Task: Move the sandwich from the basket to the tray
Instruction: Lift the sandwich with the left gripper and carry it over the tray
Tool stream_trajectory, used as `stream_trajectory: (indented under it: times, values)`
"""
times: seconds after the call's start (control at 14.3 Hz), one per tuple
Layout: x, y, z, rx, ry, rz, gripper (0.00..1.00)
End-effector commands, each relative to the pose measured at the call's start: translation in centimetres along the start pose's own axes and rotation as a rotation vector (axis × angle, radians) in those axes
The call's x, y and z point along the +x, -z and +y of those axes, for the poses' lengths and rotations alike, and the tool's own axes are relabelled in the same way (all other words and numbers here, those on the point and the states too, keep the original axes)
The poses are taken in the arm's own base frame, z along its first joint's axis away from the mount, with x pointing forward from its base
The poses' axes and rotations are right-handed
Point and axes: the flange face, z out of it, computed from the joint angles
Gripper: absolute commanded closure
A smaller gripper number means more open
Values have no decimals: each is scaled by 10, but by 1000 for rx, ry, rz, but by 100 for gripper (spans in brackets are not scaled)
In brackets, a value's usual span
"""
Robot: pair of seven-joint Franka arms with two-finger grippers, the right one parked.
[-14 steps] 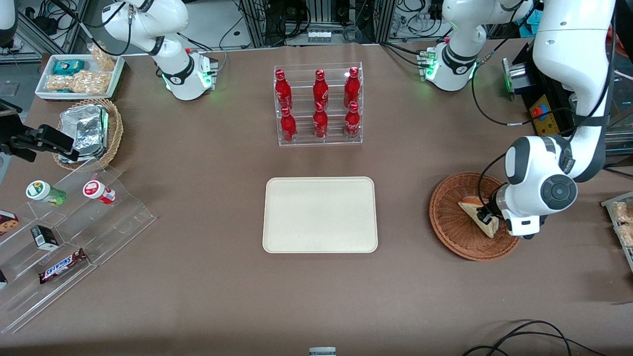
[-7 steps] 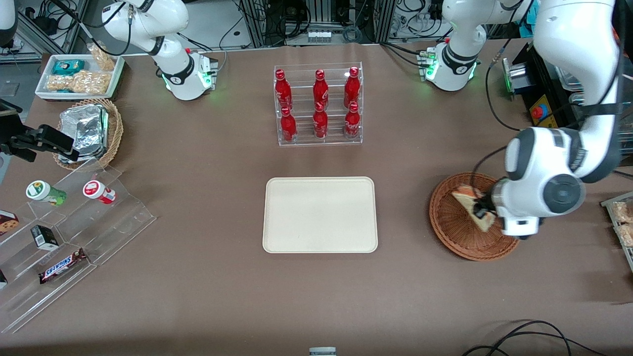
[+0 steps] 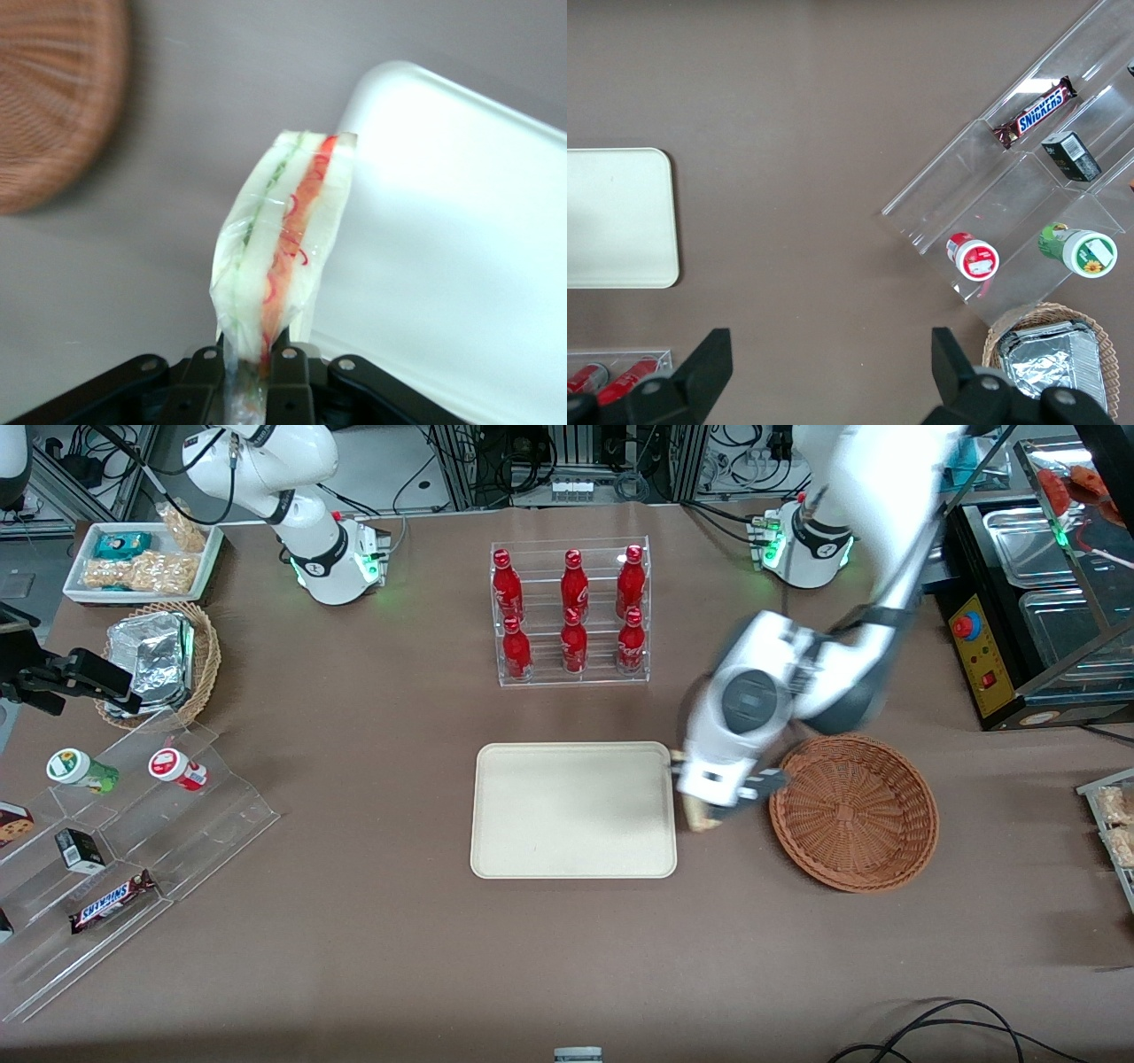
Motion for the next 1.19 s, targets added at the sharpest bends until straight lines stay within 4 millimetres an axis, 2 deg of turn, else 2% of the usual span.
stream_trajectory:
  times: [0.0,0.07,0.21,0.42,0.56,0.7,0.77,0.84,0.91,1.05,1.12]
  values:
    - [-5,-4,56,-43,-4,24,78]
    - [-13,-9,73,-52,-7,23,79]
    - [-42,-18,104,-56,-56,52,80]
    - [-53,-35,125,-69,-58,157,82]
    - [-60,-57,135,-88,-67,167,82]
    - [-64,-71,143,-97,-85,174,81]
    - [-64,-73,144,-96,-86,172,67]
    - [-63,-73,143,-96,-87,171,25]
    - [-62,-73,142,-96,-84,171,0]
    - [-63,-55,142,-106,-95,187,0]
    - [-66,-32,140,-123,-95,204,0]
